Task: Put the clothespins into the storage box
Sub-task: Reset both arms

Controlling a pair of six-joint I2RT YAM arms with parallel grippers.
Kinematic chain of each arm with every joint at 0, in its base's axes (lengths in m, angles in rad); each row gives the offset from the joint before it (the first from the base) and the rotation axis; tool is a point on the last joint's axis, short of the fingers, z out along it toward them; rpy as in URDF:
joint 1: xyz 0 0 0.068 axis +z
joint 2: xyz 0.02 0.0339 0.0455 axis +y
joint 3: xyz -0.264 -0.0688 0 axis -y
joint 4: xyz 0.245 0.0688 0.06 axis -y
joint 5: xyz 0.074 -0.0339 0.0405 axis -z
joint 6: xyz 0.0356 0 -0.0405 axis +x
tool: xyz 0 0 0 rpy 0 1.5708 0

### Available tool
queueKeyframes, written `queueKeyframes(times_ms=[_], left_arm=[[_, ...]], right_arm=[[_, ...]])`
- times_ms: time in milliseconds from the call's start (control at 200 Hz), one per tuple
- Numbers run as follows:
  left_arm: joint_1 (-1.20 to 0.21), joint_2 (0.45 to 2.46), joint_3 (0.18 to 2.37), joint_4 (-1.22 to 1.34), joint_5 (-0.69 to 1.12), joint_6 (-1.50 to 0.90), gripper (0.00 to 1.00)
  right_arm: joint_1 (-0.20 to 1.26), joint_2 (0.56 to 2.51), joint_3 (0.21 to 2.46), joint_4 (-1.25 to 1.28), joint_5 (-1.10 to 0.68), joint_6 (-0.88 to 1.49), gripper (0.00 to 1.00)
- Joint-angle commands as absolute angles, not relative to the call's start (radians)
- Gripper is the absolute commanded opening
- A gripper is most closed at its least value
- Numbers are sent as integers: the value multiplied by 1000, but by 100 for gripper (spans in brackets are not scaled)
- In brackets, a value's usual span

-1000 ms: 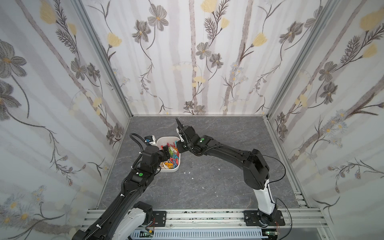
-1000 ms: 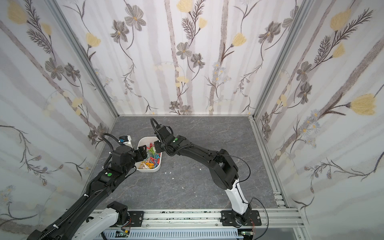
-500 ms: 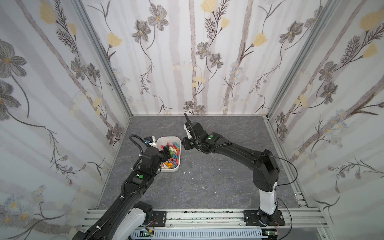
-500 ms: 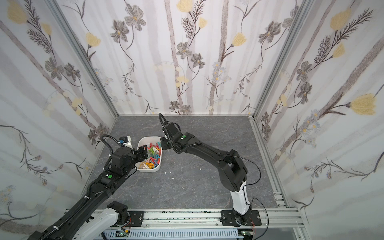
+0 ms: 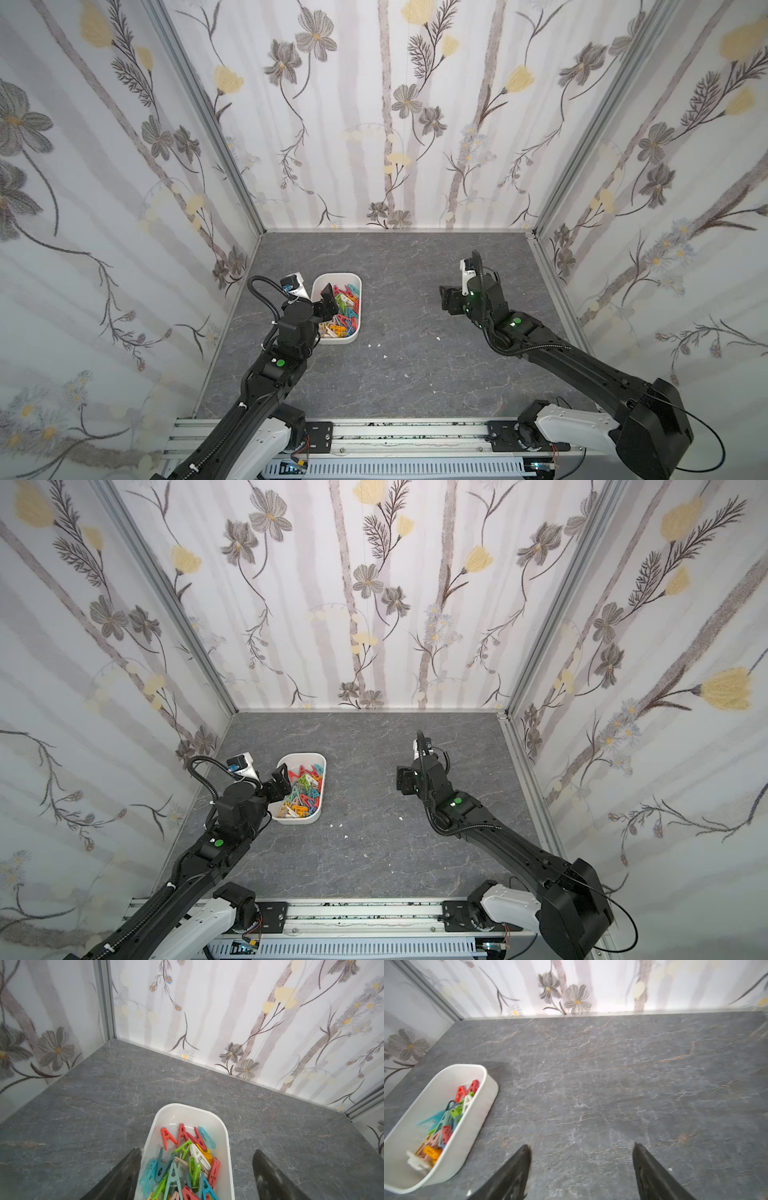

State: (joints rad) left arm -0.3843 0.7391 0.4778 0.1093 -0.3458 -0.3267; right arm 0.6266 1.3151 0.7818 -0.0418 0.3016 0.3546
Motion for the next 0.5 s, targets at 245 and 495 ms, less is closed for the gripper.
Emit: queueKeyframes(times_ms=[245, 495], left_arm=[[-315, 849, 307, 591, -694, -94, 93], [-150, 1052, 226, 884, -519, -115, 94]], right_arm=[[280, 1094, 465, 399, 498, 148, 84], [17, 1162, 349, 640, 315, 215, 82]])
